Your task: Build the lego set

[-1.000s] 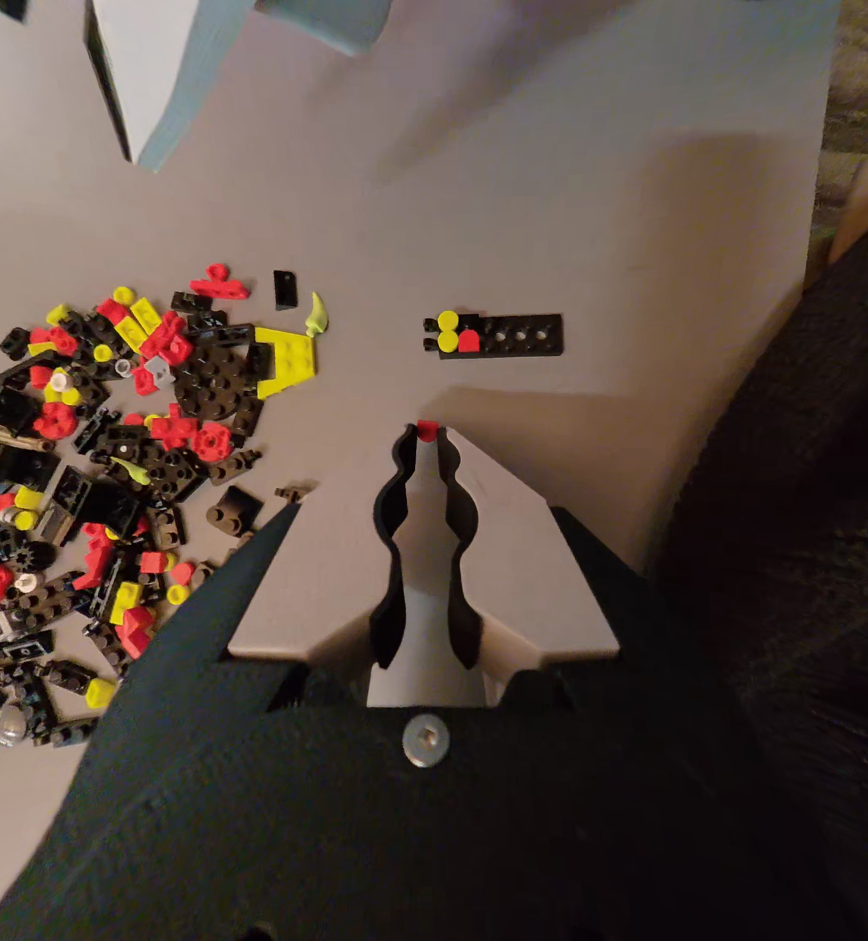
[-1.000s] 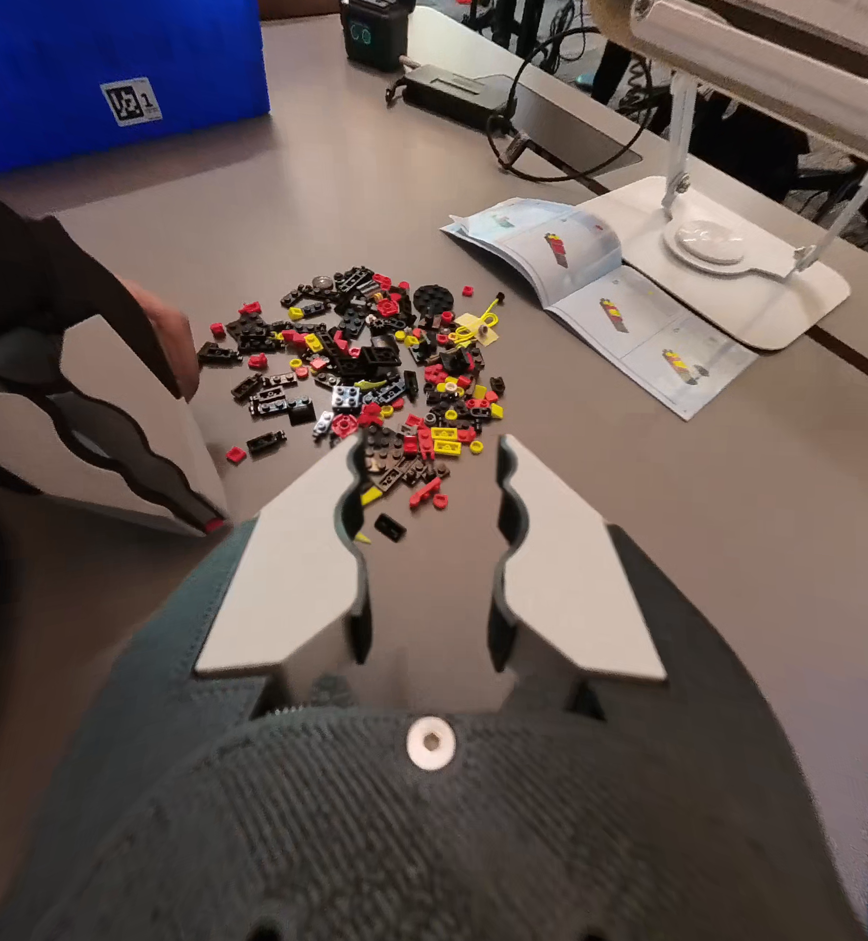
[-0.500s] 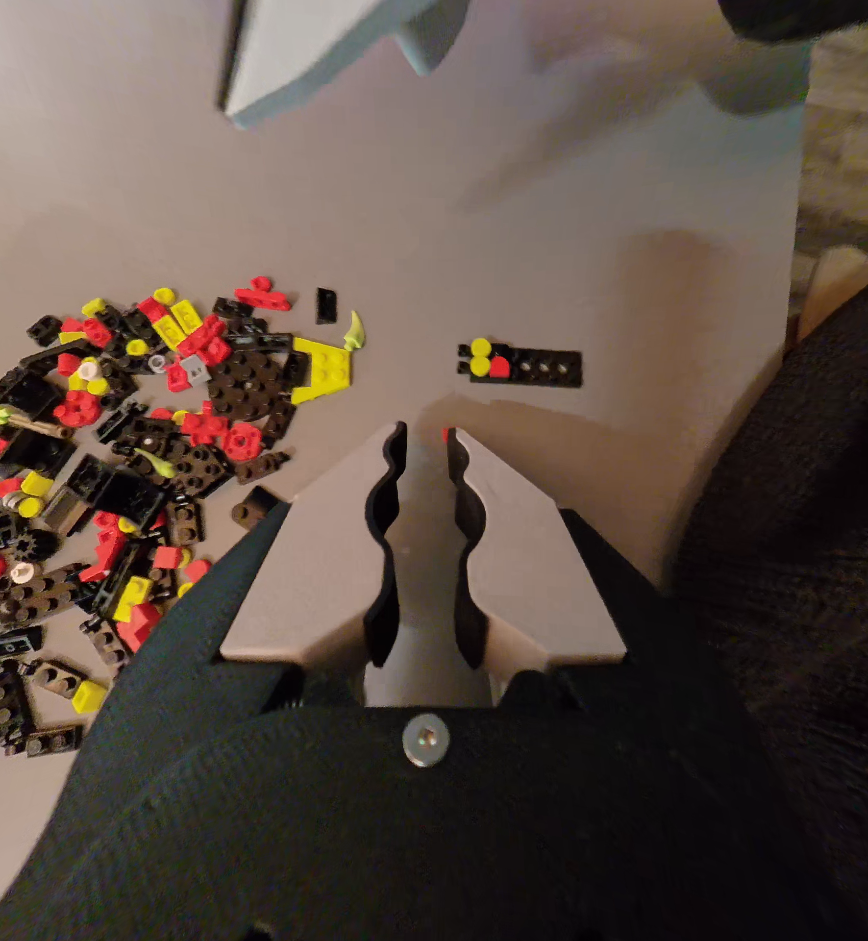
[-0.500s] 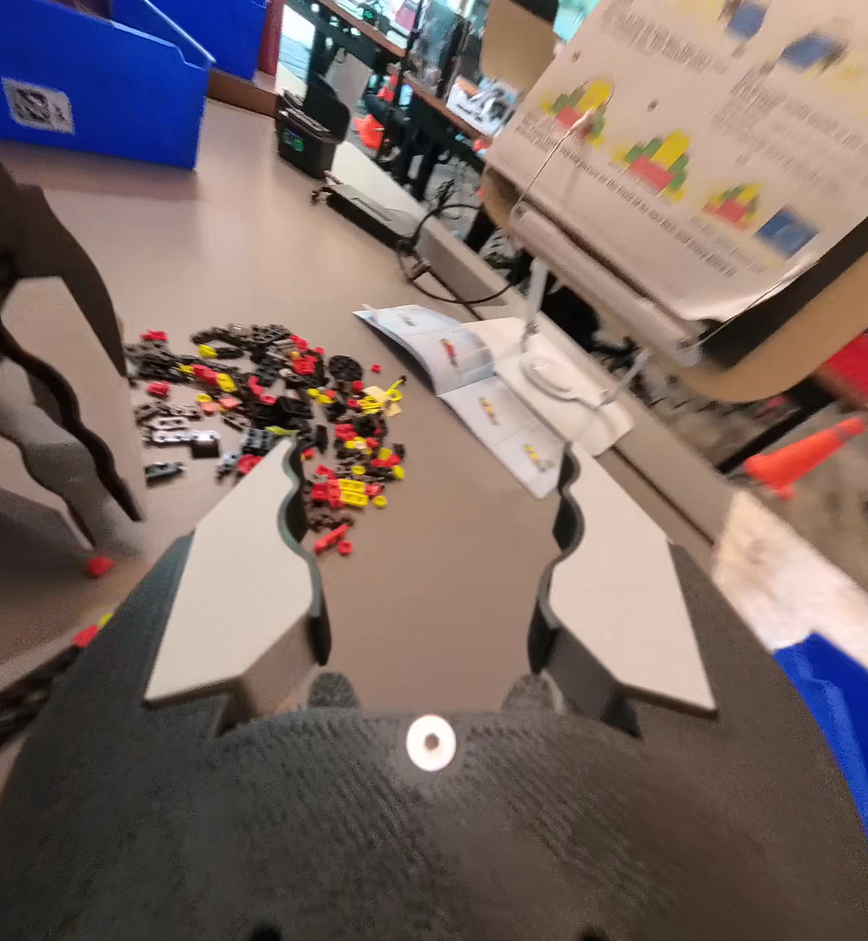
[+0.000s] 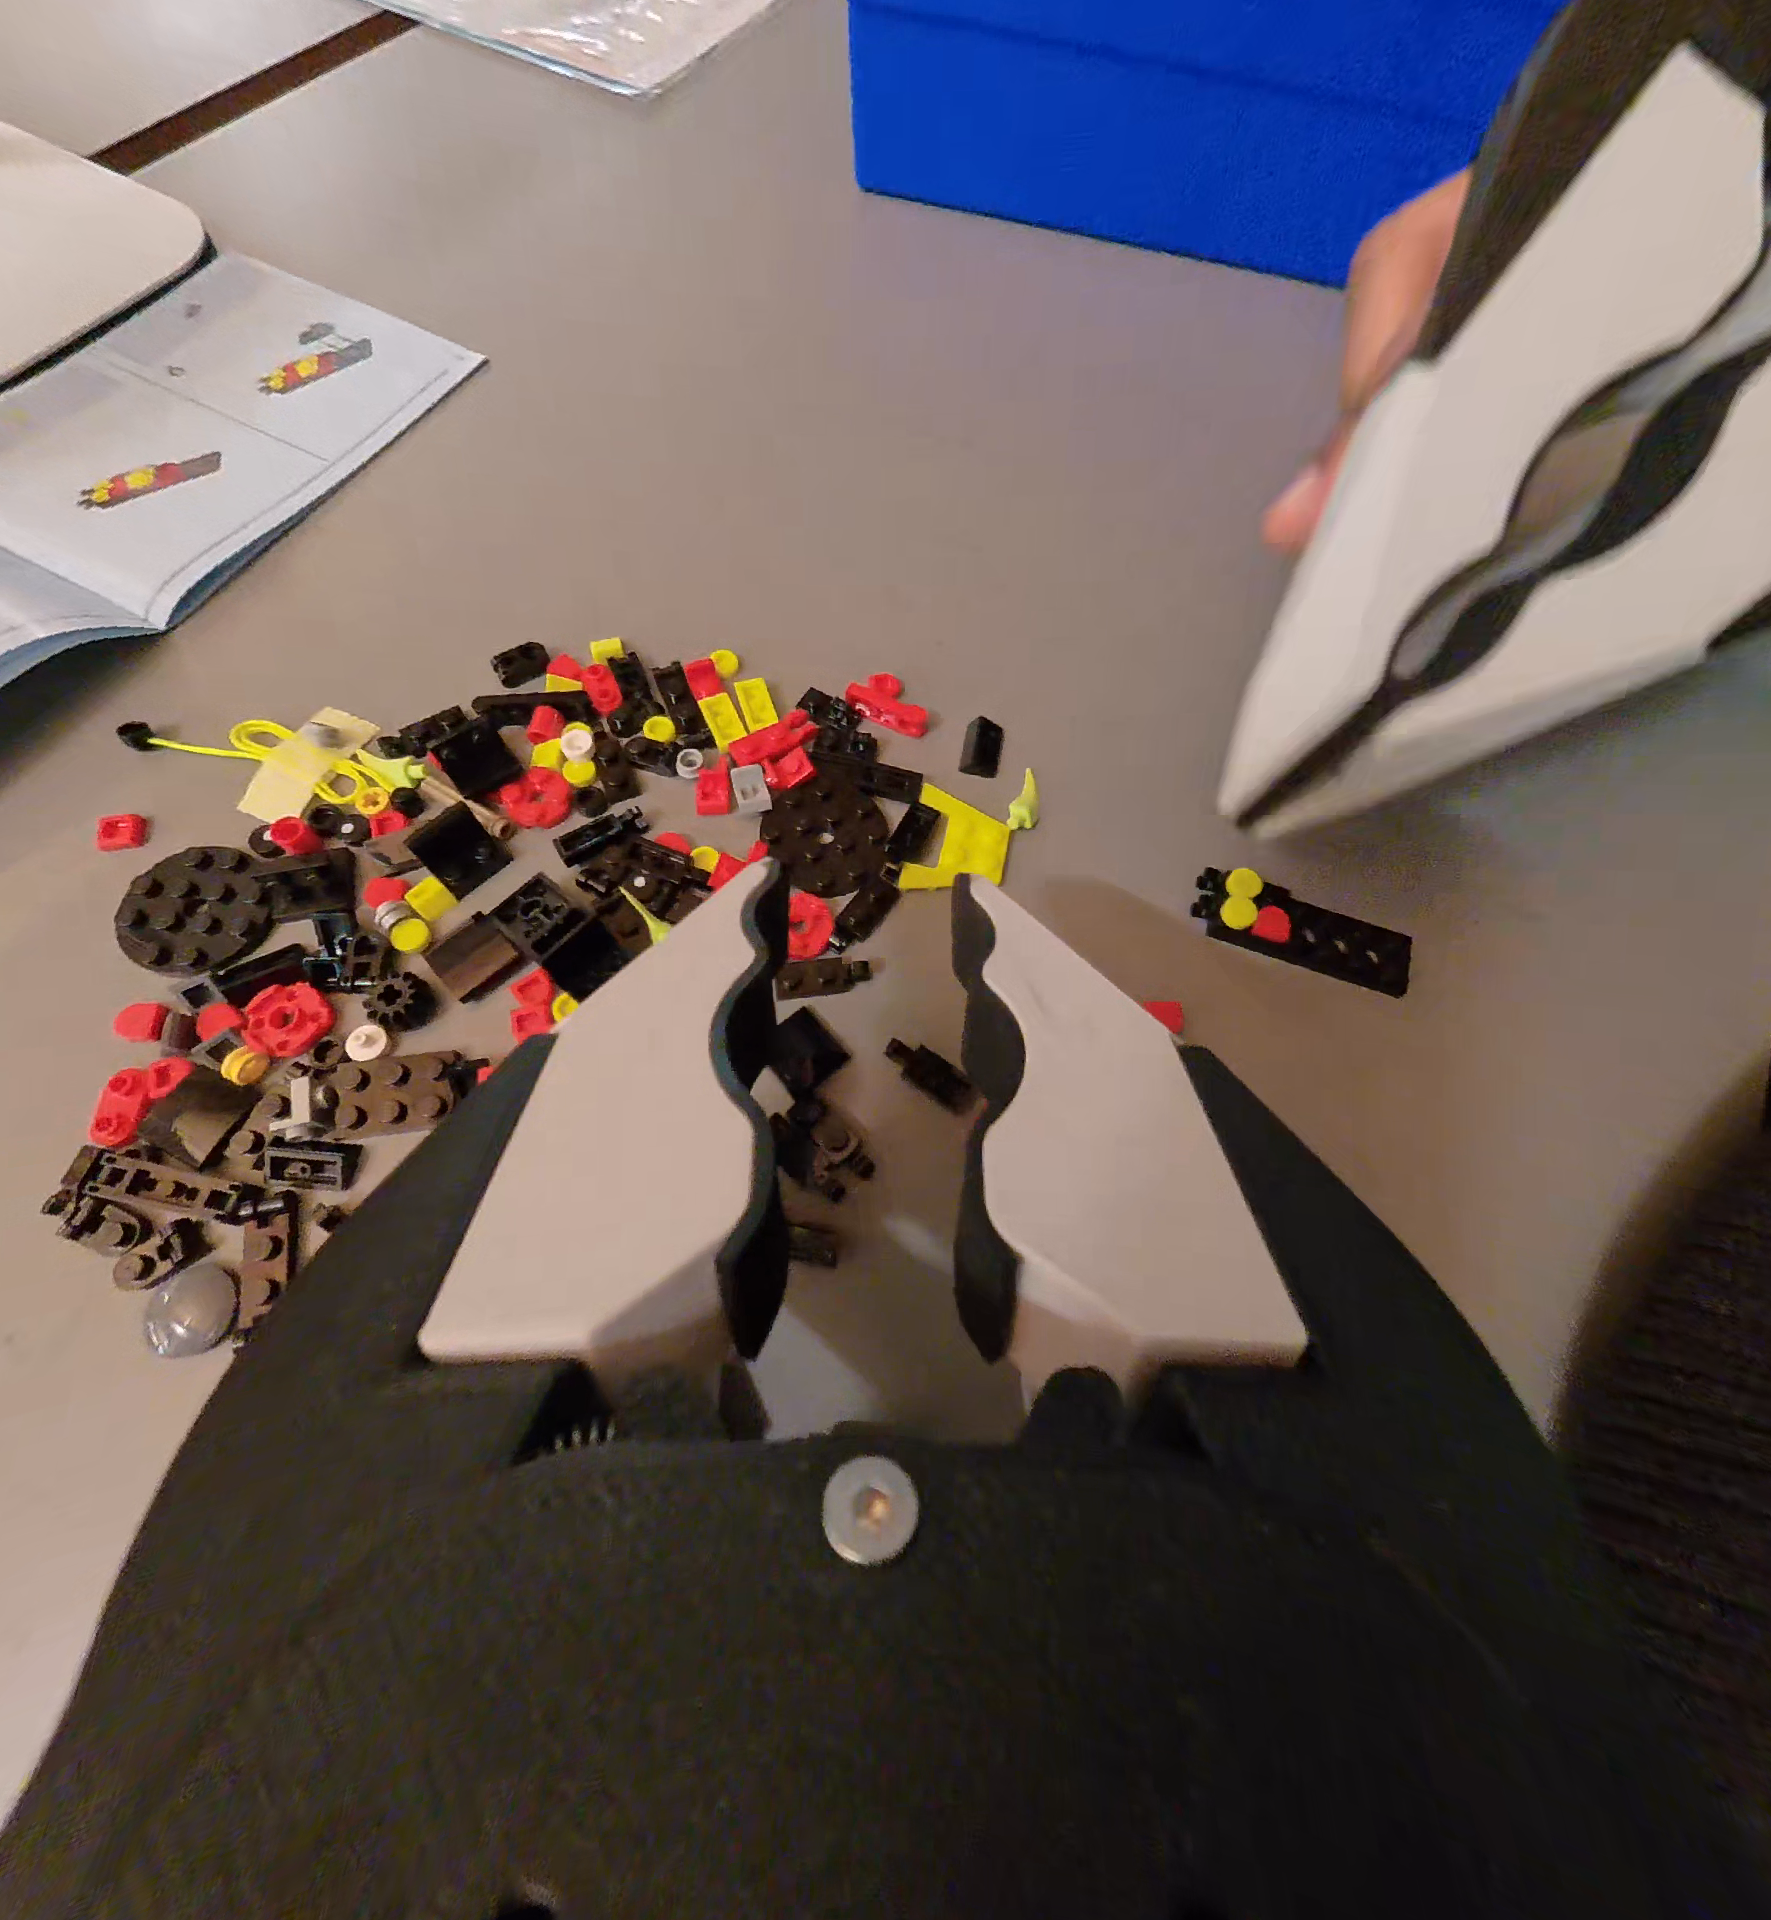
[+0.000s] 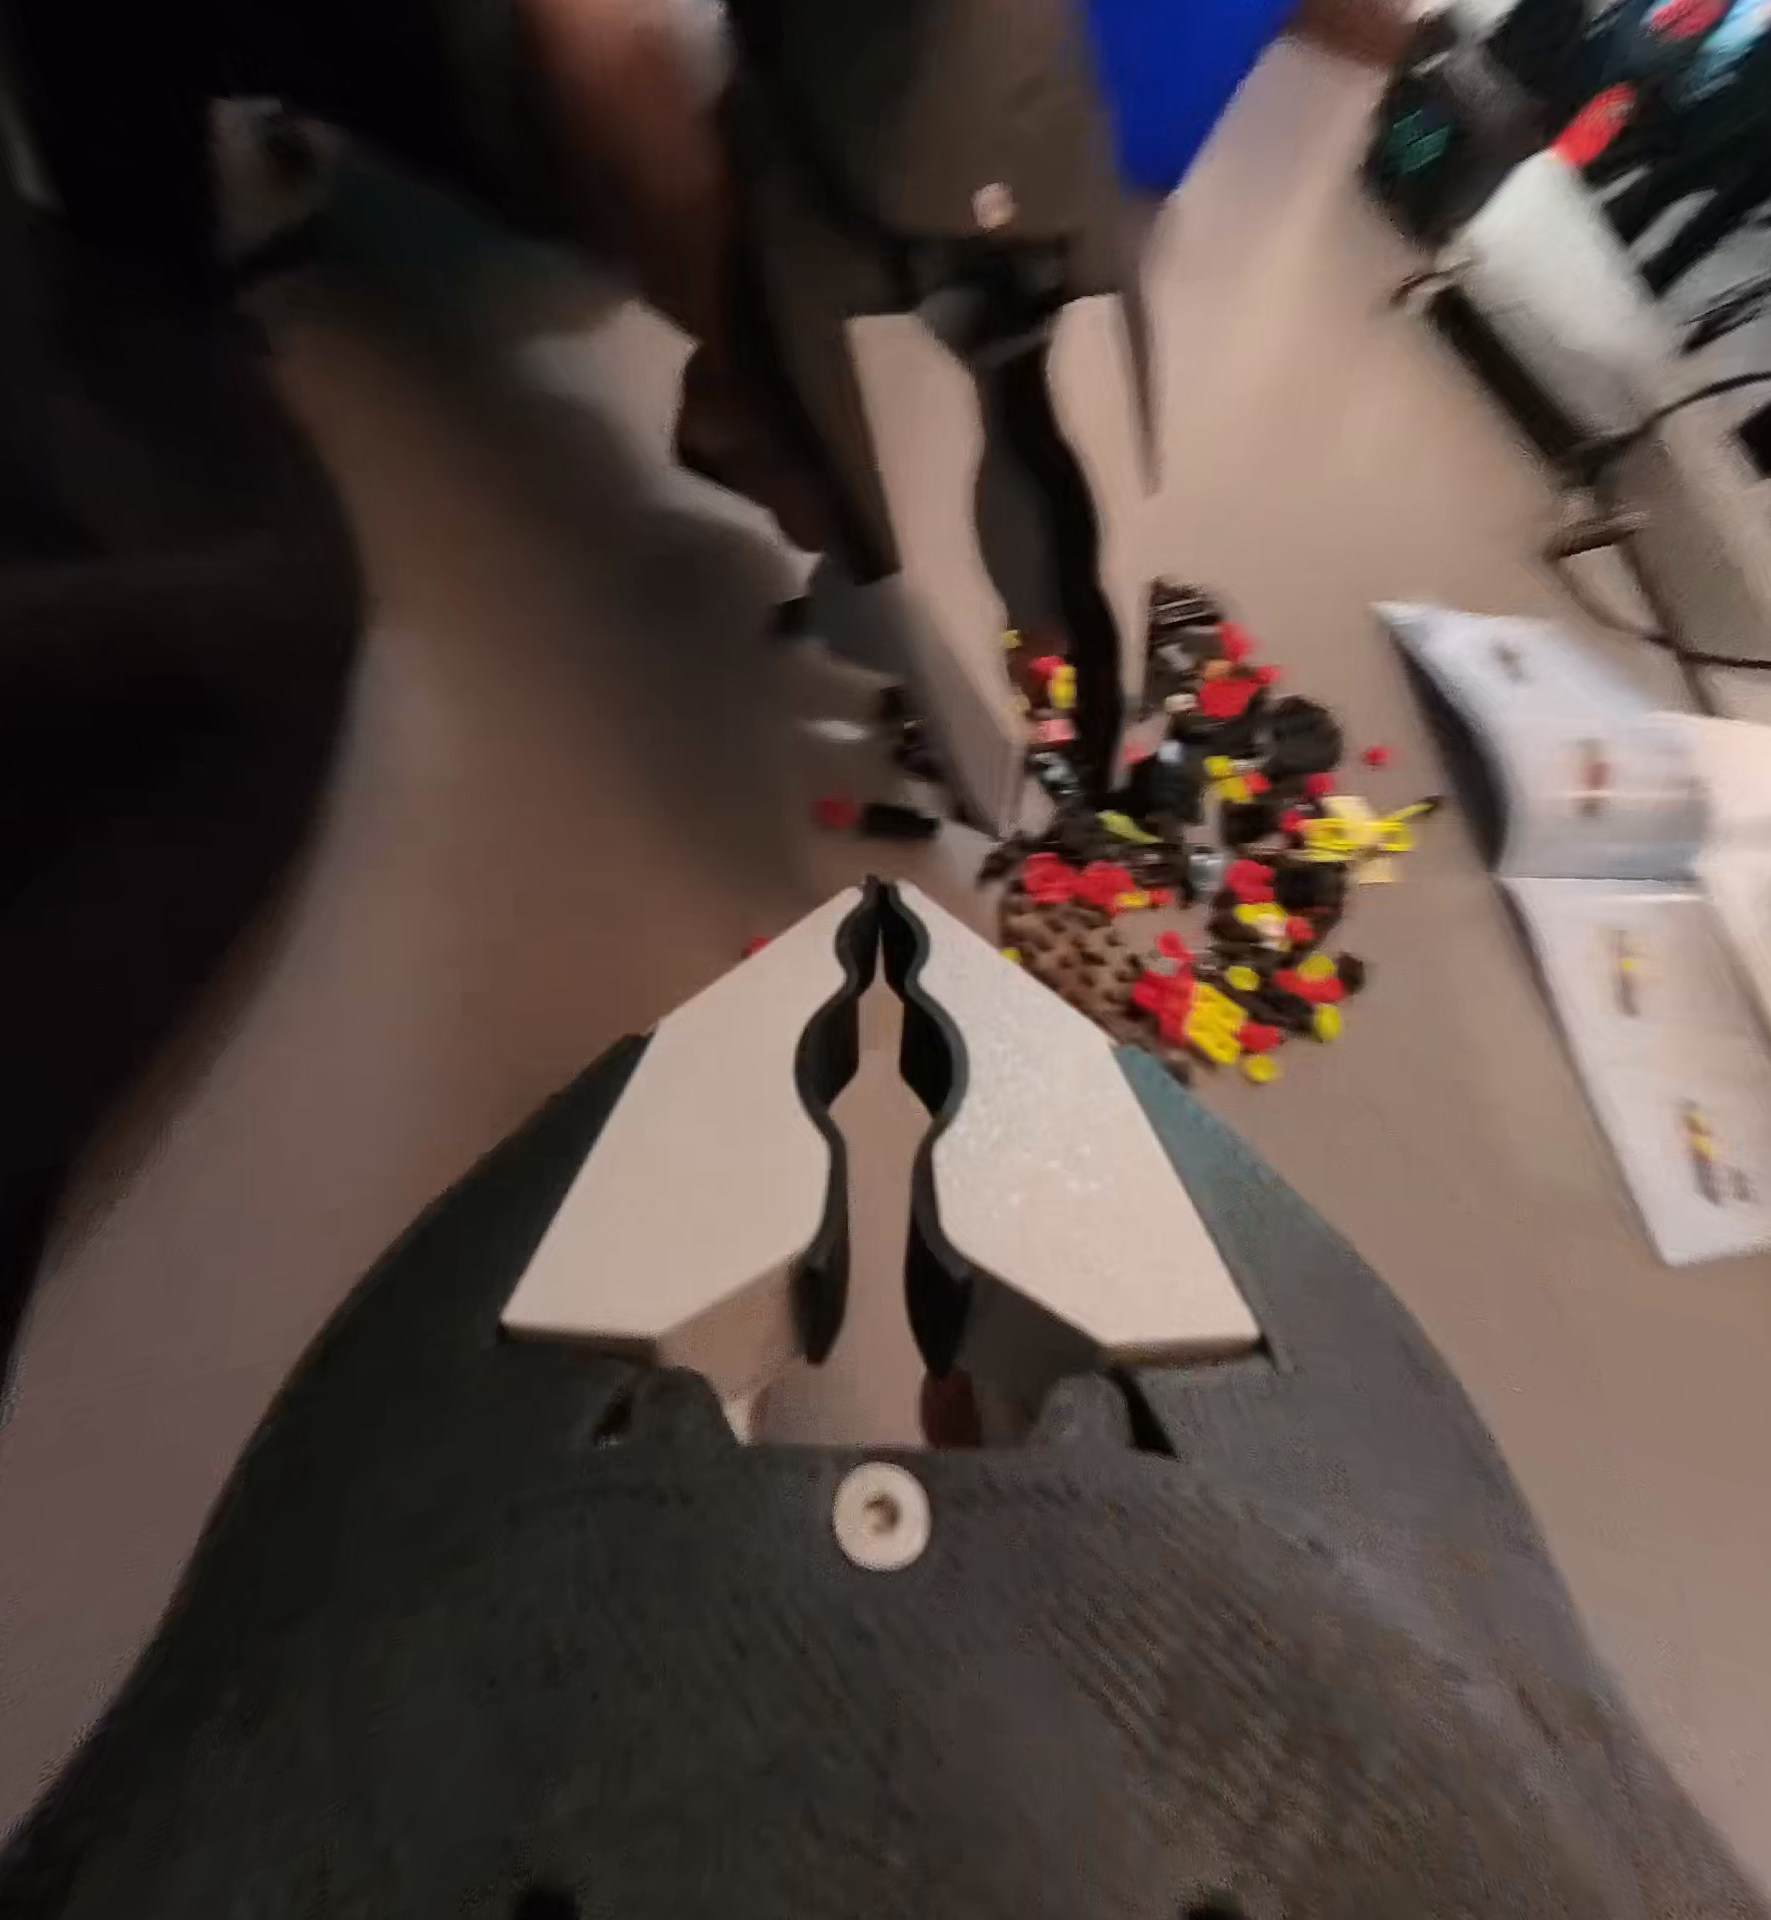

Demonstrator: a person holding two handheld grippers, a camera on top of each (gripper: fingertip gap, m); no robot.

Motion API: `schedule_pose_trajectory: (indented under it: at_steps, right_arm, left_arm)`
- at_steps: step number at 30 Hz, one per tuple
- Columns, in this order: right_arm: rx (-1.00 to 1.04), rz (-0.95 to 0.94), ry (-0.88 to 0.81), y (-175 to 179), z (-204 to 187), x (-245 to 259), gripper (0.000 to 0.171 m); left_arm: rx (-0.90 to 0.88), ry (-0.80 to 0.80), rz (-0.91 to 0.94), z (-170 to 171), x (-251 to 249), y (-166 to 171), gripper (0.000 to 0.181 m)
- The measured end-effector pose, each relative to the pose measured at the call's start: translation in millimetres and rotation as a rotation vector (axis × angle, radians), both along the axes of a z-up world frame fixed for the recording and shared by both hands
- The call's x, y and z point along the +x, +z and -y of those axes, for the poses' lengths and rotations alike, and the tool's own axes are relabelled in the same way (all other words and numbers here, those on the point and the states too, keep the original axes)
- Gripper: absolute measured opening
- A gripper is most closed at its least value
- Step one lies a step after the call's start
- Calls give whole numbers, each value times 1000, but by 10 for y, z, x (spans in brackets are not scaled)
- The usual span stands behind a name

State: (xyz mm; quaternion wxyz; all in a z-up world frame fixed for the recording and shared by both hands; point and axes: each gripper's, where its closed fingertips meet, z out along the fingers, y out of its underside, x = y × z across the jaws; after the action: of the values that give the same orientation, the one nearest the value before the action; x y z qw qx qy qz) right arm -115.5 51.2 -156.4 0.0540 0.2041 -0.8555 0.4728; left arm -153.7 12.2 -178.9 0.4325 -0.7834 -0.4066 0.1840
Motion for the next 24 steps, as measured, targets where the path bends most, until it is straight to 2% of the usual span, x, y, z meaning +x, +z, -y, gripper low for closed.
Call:
schedule_pose_trajectory:
  at_steps: [6,9,16,22,24]
  right_arm:
    - [155,-142,209,-118,-36,177,0]
    - [268,-105,278,-213,8,195,21]
    - [562,2,378,-533,-36,194,13]
    - [577,-16,403,-617,21,185,12]
    - [565,-21,413,-611,42,202,7]
  left_arm:
    - [8,15,-4,29,-18,-1,29]
    - [4,18,0,40,-17,-10,29]
    - [3,30,-4,91,22,3,29]
    - [16,40,1,120,42,10,29]
    - [15,37,2,113,43,6,29]
